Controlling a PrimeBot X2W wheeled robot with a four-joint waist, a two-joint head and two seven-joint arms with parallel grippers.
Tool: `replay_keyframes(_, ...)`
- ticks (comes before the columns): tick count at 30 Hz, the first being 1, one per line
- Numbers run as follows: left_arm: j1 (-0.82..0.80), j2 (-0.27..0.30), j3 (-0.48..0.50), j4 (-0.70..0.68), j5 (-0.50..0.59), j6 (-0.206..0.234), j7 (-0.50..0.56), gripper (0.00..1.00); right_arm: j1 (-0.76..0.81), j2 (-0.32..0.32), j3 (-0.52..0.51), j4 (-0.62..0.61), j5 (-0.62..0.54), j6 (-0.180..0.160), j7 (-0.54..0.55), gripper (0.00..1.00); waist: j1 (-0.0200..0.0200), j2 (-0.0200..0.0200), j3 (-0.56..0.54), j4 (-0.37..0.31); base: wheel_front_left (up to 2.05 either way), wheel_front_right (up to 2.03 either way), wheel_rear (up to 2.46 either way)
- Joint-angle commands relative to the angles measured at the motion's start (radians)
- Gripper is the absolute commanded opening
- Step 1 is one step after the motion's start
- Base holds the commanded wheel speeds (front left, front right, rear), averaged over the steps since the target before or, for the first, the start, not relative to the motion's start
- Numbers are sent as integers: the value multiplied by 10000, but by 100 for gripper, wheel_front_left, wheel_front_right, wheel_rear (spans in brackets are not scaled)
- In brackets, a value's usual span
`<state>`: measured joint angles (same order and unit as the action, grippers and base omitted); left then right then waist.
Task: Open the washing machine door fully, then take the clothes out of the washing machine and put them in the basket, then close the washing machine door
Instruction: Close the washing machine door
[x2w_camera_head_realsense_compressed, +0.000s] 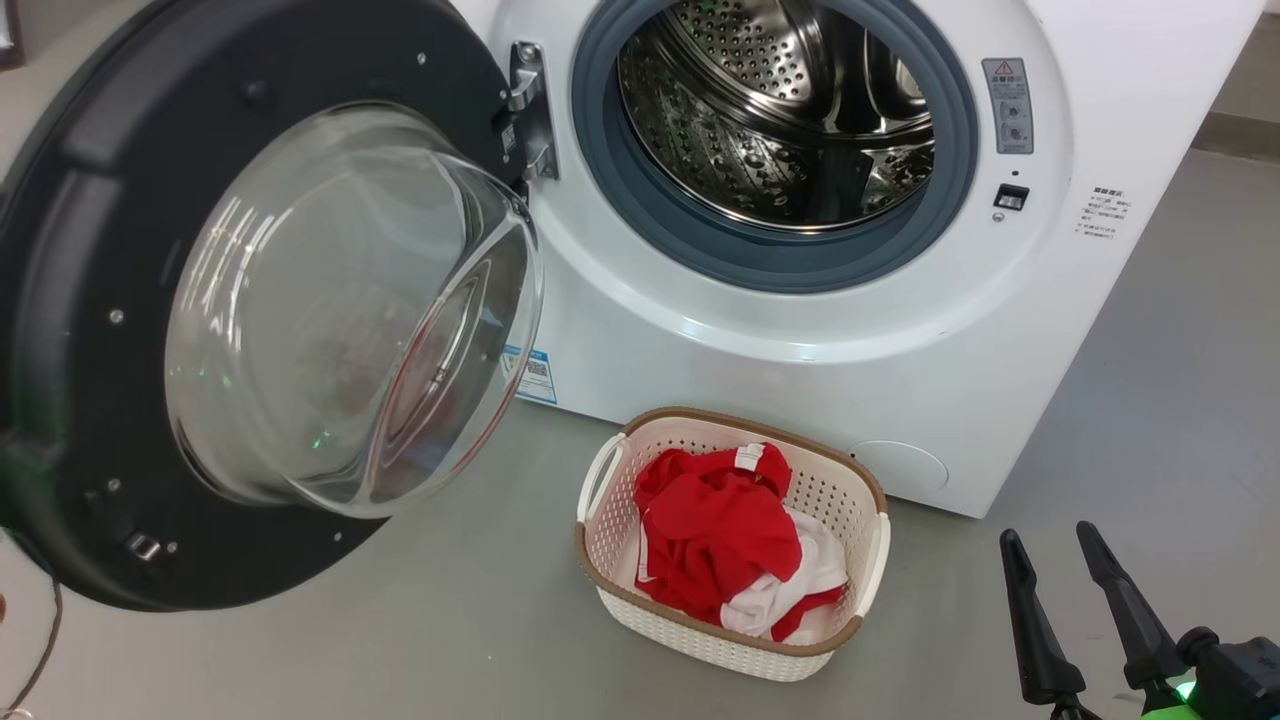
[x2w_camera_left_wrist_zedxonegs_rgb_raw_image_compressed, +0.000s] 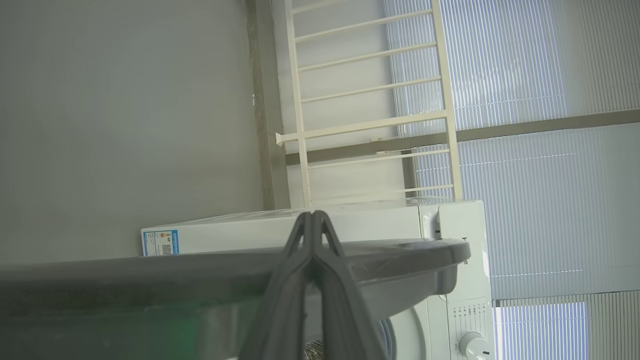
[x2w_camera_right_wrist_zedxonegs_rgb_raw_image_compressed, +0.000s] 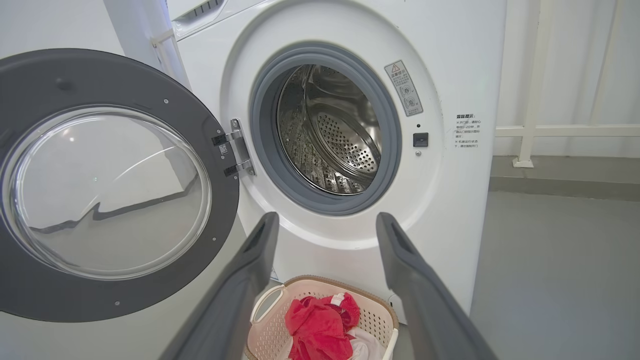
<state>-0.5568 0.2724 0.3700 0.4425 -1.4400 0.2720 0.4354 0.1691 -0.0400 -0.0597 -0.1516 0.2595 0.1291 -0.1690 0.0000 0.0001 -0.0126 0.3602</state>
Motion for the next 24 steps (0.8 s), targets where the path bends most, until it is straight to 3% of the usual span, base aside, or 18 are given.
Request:
replay_keyframes(1,60,312,94,-324,-25,107,160,0,-146,-102,223,-229,153,16,-109,100,0,-1,0,19,0,0,0)
replay_keyframes(9,605,-139,-29,-1134,-241,315,543,0,-81,-102,245,-164,195,16,-189,100,0,-1,-70,72,0,0,0)
replay_keyframes(24,1706,-1210,-319,-3749,-631,1112,1030,0,-58,-102,238,-181,315,16,-268,100,0,-1,21,34,0,0,0)
